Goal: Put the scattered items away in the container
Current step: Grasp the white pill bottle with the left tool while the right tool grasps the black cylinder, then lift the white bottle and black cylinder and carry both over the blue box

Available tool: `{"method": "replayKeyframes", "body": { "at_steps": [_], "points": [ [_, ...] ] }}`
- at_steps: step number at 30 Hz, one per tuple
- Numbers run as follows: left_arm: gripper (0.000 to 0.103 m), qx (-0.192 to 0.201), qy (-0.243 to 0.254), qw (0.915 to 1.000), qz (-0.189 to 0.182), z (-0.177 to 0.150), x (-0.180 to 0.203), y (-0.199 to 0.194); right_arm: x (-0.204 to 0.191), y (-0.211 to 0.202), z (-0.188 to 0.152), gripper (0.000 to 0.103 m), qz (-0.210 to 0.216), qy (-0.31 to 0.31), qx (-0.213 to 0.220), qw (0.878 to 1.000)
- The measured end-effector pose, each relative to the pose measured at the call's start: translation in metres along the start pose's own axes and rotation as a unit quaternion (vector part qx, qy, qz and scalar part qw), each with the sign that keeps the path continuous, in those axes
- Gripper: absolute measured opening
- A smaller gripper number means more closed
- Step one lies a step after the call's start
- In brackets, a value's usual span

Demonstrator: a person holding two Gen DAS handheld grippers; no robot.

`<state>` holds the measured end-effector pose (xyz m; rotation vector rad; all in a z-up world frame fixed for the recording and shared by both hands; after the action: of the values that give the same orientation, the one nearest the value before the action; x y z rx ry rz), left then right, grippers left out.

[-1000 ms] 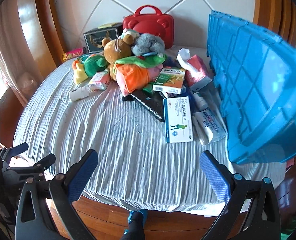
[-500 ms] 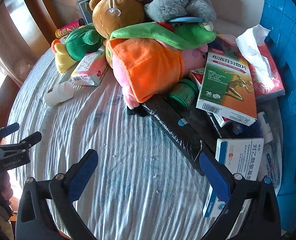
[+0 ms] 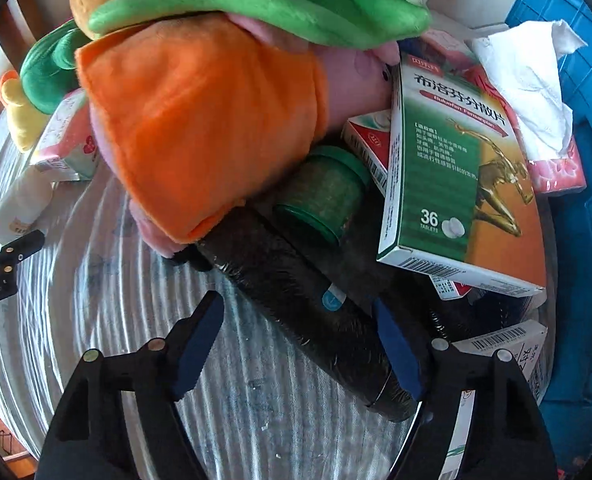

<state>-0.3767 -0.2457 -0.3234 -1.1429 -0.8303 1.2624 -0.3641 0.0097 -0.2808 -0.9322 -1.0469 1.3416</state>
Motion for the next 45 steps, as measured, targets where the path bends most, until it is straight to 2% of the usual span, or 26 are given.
{"method": "replayKeyframes", "body": {
  "at_steps": [1,3,5,7,9,12,14,16,18,19,21,23,24,25,27,30,33,34,35,36,40,45],
  "points": [
    [0.058,-0.004,-0.015,0.9998,-0.013,-0.001,-0.001,-0.001,0.001,0.001,0.0,0.068,0.001,0.006,-0.005,1.0],
    [0.055,-0.014,-0.038,0.9988,-0.028,-0.004,-0.002,-0.003,0.002,-0.001,-0.001,0.065,0.017,0.02,-0.017,1.0],
    [0.051,-0.019,-0.049,0.9981,-0.034,-0.009,0.003,-0.005,-0.001,-0.006,-0.004,0.057,0.044,0.028,-0.022,0.998],
    [0.05,-0.02,-0.054,0.9976,-0.04,-0.015,0.01,-0.008,-0.005,-0.006,-0.008,0.056,0.063,0.026,-0.029,0.997],
    [0.05,-0.015,-0.055,0.9977,-0.037,-0.015,0.015,-0.01,-0.009,-0.005,-0.01,0.056,0.059,0.017,-0.027,0.998],
    [0.055,-0.01,-0.063,0.9975,-0.032,-0.014,0.02,-0.012,-0.009,-0.008,-0.011,0.056,0.057,0.009,-0.023,0.998],
    [0.065,-0.006,-0.066,0.9976,-0.022,-0.015,0.02,-0.012,-0.007,-0.01,-0.013,0.056,0.06,0.006,-0.02,0.998],
    [0.087,-0.008,-0.079,0.9967,-0.018,-0.017,0.014,-0.01,-0.005,-0.014,-0.014,0.058,0.066,0.008,-0.017,0.998],
    [0.094,-0.01,-0.091,0.9957,-0.015,-0.019,0.009,-0.008,-0.005,-0.017,-0.016,0.062,0.073,0.003,-0.019,0.997],
    [0.098,-0.01,-0.097,0.9951,-0.013,-0.02,0.007,-0.007,-0.005,-0.018,-0.016,0.068,0.077,-0.001,-0.02,0.997],
    [0.099,-0.008,-0.088,0.996,-0.012,-0.019,0.008,-0.01,-0.004,-0.021,-0.018,0.073,0.079,-0.002,-0.021,0.997],
    [0.089,-0.005,-0.08,0.9967,-0.012,-0.018,0.01,-0.013,-0.001,-0.025,-0.022,0.071,0.079,0.0,-0.022,0.997],
    [0.068,-0.002,-0.077,0.9967,-0.025,-0.018,0.012,-0.017,0.001,-0.029,-0.024,0.061,0.078,0.002,-0.022,0.997],
    [0.05,0.0,-0.076,0.9968,-0.026,-0.017,0.014,-0.022,0.002,-0.034,-0.027,0.044,0.072,-0.001,-0.018,0.997],
    [0.049,-0.001,-0.066,0.9978,-0.01,-0.015,0.02,-0.026,0.008,-0.042,-0.032,0.04,0.081,0.001,-0.018,0.997],
    [0.05,0.003,-0.065,0.9979,-0.002,-0.012,0.022,-0.028,0.01,-0.047,-0.037,0.04,0.079,-0.012,-0.018,0.997],
    [0.067,0.005,-0.049,0.9987,0.015,-0.004,0.026,-0.029,0.011,-0.053,-0.041,0.041,0.077,-0.016,-0.01,0.997],
    [0.067,0.01,-0.043,0.9988,0.02,-0.001,0.028,-0.029,0.011,-0.056,-0.041,0.041,0.077,-0.015,-0.007,0.997],
    [0.065,0.014,-0.036,0.999,0.023,0.002,0.03,-0.03,0.012,-0.059,-0.043,0.041,0.075,-0.015,-0.007,0.997],
    [0.046,0.018,-0.03,0.9992,0.021,0.004,0.033,-0.032,0.012,-0.062,-0.045,0.041,0.073,-0.015,-0.006,0.997],
    [0.045,0.032,-0.036,0.9986,0.021,0.001,0.04,-0.05,0.013,-0.078,-0.06,0.038,0.071,-0.023,-0.004,0.997],
    [0.045,0.059,-0.054,0.9968,0.008,-0.035,0.062,-0.094,0.016,-0.109,-0.083,0.035,0.098,-0.025,0.005,0.995]
  ]
}}
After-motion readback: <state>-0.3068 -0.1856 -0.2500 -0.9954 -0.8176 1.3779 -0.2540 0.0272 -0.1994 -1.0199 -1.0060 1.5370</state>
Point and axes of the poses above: each gripper's, at about its wrist camera, not at the fingertips, and y roughly the way its jaws point, x to its right, z to its top, the point moved 2 cm from there along y, roughly the way its jaws point, and after that the axes turned 5 degrees about y, right-handed, at the moved point
